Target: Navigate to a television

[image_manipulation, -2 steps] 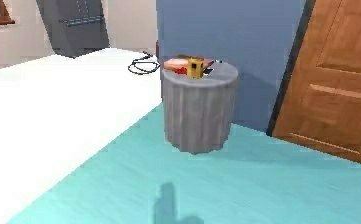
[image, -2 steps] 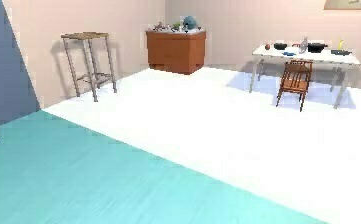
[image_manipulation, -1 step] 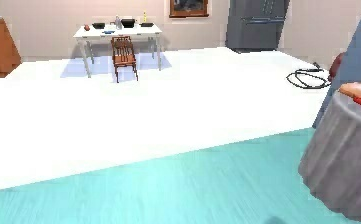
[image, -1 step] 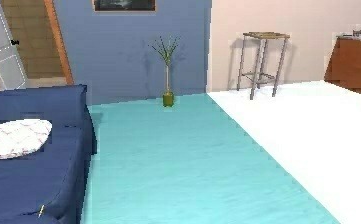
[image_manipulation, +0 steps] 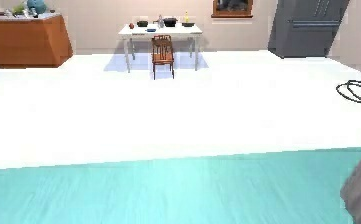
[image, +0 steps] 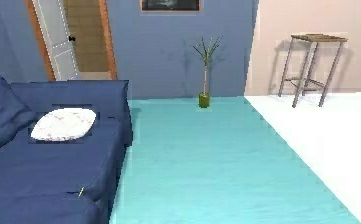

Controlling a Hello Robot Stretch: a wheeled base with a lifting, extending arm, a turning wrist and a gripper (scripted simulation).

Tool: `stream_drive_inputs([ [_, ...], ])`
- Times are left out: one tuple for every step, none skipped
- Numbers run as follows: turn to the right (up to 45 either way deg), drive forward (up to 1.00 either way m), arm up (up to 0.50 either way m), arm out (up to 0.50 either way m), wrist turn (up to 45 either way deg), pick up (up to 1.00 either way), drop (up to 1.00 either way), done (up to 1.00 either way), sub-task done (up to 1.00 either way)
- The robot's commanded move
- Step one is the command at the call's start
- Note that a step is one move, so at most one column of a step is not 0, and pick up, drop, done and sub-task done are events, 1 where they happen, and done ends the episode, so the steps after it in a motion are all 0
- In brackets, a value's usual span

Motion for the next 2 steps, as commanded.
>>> stream_drive_inputs([
  [0.0,1.0,0.0,0.0,0.0,0.0,0.0,0.0,0.0],
  [0.0,1.0,0.0,0.0,0.0,0.0,0.0,0.0,0.0],
])
